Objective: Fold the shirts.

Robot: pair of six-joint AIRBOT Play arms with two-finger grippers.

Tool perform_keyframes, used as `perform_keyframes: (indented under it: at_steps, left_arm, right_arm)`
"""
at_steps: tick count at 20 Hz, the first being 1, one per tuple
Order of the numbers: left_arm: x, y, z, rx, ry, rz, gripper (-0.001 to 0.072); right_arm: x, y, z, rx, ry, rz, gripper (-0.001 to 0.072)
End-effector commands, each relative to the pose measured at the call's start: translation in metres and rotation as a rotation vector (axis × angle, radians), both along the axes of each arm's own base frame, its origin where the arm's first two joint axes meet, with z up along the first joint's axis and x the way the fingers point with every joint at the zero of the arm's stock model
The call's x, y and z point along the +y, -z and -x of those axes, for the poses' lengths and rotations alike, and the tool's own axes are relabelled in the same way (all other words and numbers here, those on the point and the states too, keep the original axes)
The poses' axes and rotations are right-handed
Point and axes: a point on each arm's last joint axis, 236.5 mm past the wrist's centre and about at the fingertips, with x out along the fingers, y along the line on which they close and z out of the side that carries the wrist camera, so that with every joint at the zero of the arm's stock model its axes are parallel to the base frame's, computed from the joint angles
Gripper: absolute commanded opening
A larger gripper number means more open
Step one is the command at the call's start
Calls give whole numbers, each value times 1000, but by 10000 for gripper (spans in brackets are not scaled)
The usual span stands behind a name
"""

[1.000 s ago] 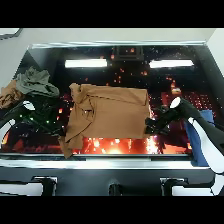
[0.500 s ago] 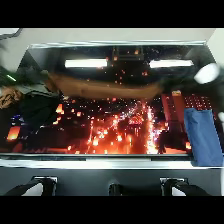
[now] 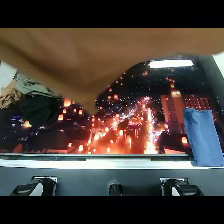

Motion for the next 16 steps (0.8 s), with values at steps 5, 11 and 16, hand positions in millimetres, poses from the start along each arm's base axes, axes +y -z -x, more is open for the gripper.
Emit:
perform_keyframes:
  at_steps: [5,11,16]
  left_arm:
    - [22,43,-57,133,-89,-48,27]
    - [41,279,-222,706,-45,10,28]
    - [21,491,-299,1087,-23,63,29]
  right_arm:
    - [-5,121,-47,484,24,6,46]
    - [19,354,-169,1054,-52,-48,46]
    - [19,484,-246,1157,59,-272,47]
